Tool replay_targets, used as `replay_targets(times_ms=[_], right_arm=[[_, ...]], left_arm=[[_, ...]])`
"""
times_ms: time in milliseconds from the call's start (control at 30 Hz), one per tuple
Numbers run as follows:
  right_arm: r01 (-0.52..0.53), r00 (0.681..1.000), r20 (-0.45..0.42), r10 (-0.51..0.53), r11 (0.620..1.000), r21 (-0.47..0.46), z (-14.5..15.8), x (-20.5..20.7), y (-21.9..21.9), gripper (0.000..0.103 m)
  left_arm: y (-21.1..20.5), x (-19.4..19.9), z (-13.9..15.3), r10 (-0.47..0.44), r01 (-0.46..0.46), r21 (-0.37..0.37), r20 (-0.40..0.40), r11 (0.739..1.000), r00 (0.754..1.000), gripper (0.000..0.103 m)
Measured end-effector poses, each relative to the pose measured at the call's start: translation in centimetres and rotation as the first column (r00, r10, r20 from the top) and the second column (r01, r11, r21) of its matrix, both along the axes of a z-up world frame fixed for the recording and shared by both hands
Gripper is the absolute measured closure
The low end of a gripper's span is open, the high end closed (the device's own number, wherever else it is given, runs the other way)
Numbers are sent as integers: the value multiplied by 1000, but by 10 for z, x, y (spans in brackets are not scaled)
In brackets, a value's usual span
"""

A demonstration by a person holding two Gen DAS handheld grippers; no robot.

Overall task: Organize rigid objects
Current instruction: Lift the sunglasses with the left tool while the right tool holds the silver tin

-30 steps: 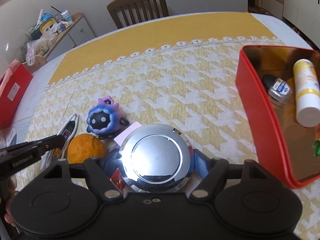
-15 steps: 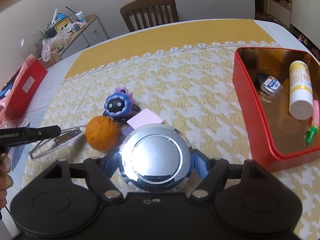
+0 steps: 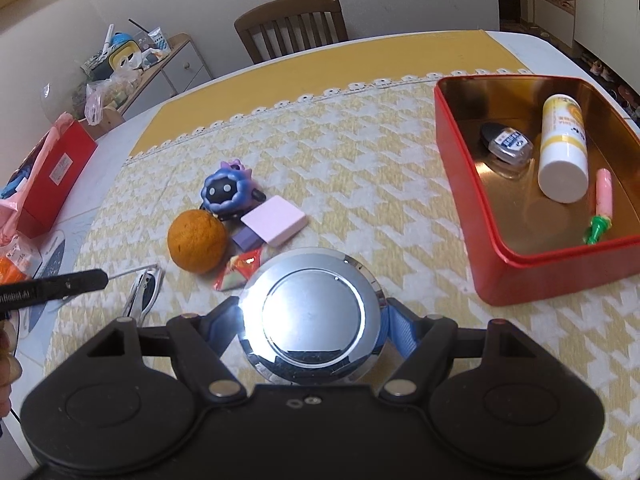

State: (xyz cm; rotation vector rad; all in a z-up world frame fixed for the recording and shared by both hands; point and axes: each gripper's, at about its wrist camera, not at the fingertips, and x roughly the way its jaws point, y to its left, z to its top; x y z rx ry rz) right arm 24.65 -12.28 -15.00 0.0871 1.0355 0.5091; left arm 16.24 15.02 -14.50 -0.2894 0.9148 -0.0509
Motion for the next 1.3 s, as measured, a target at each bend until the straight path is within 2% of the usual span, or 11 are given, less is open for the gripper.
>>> replay_targets(times_ms=[167,367,433,467,600,767,933,1000,1100,1233,1300], right_arm=[[-1,1000,-4,1,1000,9,-1,-3,-2,27],[-2,1000,-9,3,1000,16,-3,-5,-4,27],[-2,1000,-12,3,1000,16,-4,-6,-5,27],[-2,1000,-13,3,1000,16,-5,-6,-5,27],[1,1000,-15,0,1000,18,-5,-8,-5,27],[4,1000,-16,-3,1000,21,-5,-9,-6,27],[2,1000,-15,-2,1000,25,-5,-11,-5,27],[3,1000,-17,-2,1000,23,-6,-11,-5,27],[5,1000,-15,-5,1000,19,-5,-11,-5,27],[4,1000,-15,-4,1000,15,-5,-11,-5,27],[3,1000,-13,-3,1000,12,-5,-12,-4,27]], left_arm=[[-18,-11,-17,-41,48,104,-64,993,997,90],[-33,-21,-32,-33,51,227,-82,972,996,66],[-37,-21,-33,-29,49,241,-84,969,996,33],[-39,-20,-34,-23,43,252,-83,967,996,30],[-47,-18,-38,3,29,345,-91,938,996,30],[-34,-25,-37,14,10,331,-70,944,997,30],[-24,-31,-42,2,14,267,-57,964,998,31],[-25,-34,-42,0,12,273,-44,962,999,38],[-23,-35,-40,-1,9,276,-28,961,1000,62],[-27,-35,-38,-47,54,303,-30,951,998,62],[-21,-33,-36,-23,31,226,-38,974,999,62]])
